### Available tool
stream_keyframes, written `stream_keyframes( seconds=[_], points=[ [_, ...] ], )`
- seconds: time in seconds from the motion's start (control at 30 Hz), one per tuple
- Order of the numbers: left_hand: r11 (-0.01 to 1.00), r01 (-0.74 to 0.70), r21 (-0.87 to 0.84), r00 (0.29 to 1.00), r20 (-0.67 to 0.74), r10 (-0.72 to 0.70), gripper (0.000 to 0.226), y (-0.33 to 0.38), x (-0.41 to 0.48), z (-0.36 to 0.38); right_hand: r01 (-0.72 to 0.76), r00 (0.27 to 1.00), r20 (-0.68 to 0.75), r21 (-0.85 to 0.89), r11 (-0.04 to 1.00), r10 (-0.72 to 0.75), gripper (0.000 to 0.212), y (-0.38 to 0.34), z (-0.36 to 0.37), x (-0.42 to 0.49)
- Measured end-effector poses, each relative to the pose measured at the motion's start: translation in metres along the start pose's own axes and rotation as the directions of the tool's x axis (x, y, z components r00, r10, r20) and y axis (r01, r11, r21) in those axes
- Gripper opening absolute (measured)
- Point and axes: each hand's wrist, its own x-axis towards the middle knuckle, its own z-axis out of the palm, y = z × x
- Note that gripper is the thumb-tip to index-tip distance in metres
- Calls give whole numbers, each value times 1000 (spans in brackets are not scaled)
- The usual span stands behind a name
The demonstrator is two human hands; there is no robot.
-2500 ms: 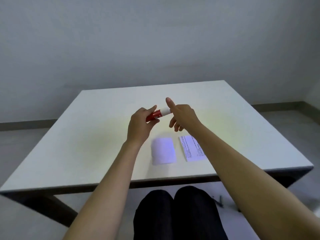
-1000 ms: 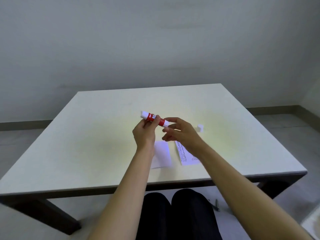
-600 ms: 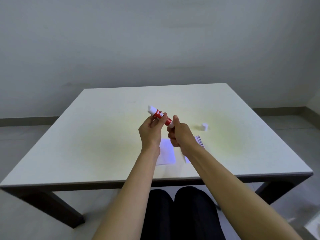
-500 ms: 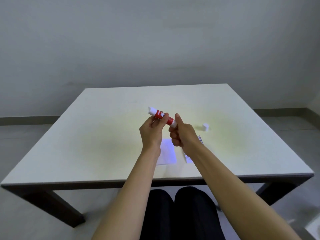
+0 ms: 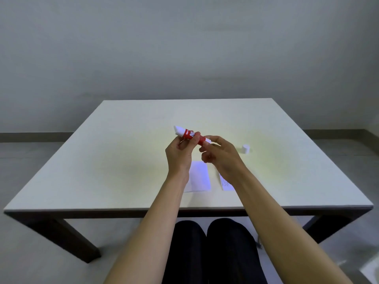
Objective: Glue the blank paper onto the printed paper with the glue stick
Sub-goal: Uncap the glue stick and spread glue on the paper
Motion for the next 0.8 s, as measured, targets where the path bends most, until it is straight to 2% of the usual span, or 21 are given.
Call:
stream_keyframes(
  seconds=[0.03, 0.17, 0.2, 0.27, 0.33, 0.4, 0.43, 0.5, 0.6, 0.67, 0.73, 0.8],
  points=[
    [1000, 1, 0, 1000, 10, -1, 11, 0, 0, 0, -18, 1000, -9, 38, 999, 18, 20, 1, 1, 0],
    [1000, -17, 24, 995, 95, 15, 7, -1, -1, -1, -316, 946, -55, 51, 948, 318, 50, -1, 4, 1],
    [1000, -18, 16, 994, 108, 16, 6, 0, -2, -2, -329, 942, -58, 15, 944, 329, 54, -2, 3, 0],
    [1000, -24, 1, 994, 104, 23, 5, 1, -3, -2, -218, 976, -41, -53, 975, 216, 48, 0, -2, -2],
    [1000, -16, -15, 997, 69, 17, 4, 3, -2, -2, -46, 999, 29, 3, 999, 46, 26, 3, -5, -5],
    [999, 5, -32, 999, 50, -3, 4, 2, -3, -1, 12, 998, 53, 87, 996, -17, 16, 6, -7, -9],
    [999, 12, -34, 998, 56, -10, 5, 2, -4, 0, -11, 999, 46, 102, 995, 7, 16, 5, -7, -9],
    [1000, 15, -20, 997, 82, -13, 6, -1, -7, 1, -150, 989, 5, 89, 985, 150, 29, 5, -5, -8],
    [1000, 13, 5, 990, 140, -14, 3, -5, -10, 0, -402, 910, -43, 158, 902, 413, 43, 3, -3, -8],
    [1000, 9, 23, 986, 165, -12, 6, -6, -12, 0, -489, 866, -1, 211, 846, 501, 44, 5, -4, -9],
    [1000, 19, 24, 987, 162, -23, 4, -8, -13, -1, -491, 866, 13, 208, 846, 499, 46, 7, -5, -12],
    [999, 28, 18, 990, 134, -31, 4, -10, -12, -1, -364, 929, -23, 126, 923, 370, 46, 11, -9, -12]
  ],
)
